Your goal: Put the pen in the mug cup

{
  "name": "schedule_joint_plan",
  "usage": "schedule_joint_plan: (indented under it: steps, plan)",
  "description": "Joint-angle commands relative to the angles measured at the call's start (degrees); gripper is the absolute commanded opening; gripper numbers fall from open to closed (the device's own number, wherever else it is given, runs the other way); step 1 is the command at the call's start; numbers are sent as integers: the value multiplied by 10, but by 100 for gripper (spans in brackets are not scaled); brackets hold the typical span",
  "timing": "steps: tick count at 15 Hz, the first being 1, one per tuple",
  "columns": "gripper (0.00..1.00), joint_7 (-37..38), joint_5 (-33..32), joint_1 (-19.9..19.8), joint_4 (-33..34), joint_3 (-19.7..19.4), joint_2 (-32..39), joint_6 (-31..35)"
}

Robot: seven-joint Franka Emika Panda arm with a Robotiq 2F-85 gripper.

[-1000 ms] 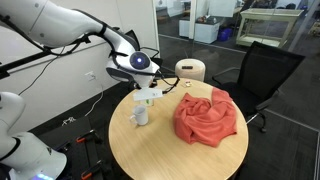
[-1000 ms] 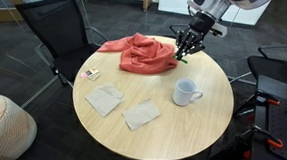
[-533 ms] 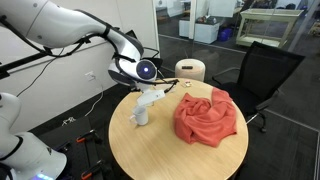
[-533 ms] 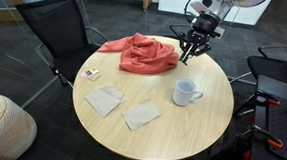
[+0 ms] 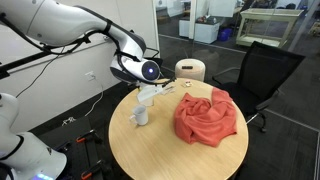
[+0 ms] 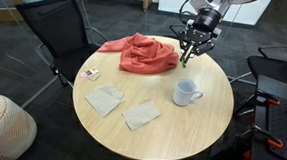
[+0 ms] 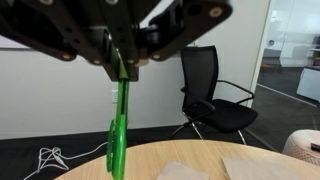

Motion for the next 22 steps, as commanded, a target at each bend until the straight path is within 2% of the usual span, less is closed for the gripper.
schedule_joint_plan:
  steps: [1,9,22]
  plan:
    - [3,-8,36,9,16,-25,14,-55]
    - [3,-21,41,1,13,-61,47,-151]
    - [3,-134,50,-4,22,-72,126,-146]
